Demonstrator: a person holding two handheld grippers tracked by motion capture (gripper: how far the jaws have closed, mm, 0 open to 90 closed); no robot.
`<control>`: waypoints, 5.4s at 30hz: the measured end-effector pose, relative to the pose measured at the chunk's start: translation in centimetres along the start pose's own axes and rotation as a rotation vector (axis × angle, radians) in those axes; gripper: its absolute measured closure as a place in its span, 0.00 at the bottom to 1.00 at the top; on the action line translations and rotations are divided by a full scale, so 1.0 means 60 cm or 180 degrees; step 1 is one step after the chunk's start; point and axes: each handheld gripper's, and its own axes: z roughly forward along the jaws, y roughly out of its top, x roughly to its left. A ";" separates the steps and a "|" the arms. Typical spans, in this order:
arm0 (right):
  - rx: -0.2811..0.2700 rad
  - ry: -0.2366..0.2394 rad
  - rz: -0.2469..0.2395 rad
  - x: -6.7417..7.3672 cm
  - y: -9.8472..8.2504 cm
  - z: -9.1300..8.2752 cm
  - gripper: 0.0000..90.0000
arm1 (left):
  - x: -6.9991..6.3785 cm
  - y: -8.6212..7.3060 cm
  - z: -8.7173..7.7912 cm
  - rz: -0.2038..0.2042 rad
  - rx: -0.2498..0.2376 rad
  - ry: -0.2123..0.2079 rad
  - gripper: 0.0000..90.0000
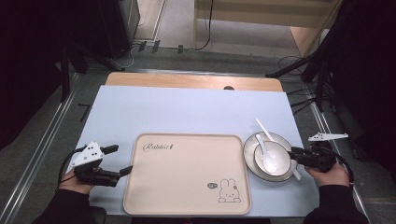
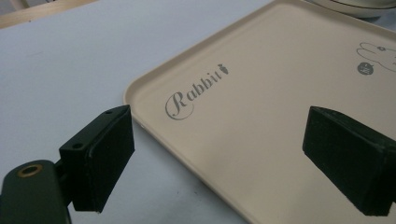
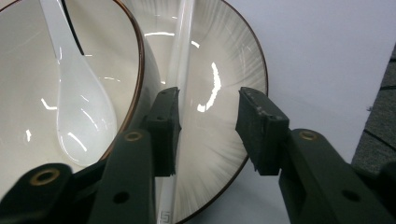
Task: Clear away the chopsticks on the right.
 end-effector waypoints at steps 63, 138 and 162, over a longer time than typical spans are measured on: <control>0.0214 0.0098 0.0496 -0.005 0.022 -0.017 0.94 | 0.001 0.000 -0.002 0.0001 -0.0010 0.0018 0.10; 0.0311 0.0301 0.0319 0.340 -0.029 0.114 0.93 | 0.003 0.001 -0.003 -0.0011 -0.0050 0.0012 0.10; -0.0056 0.0536 -0.0004 0.317 0.010 0.059 0.59 | 0.004 0.000 -0.002 -0.0029 -0.0045 0.0006 0.10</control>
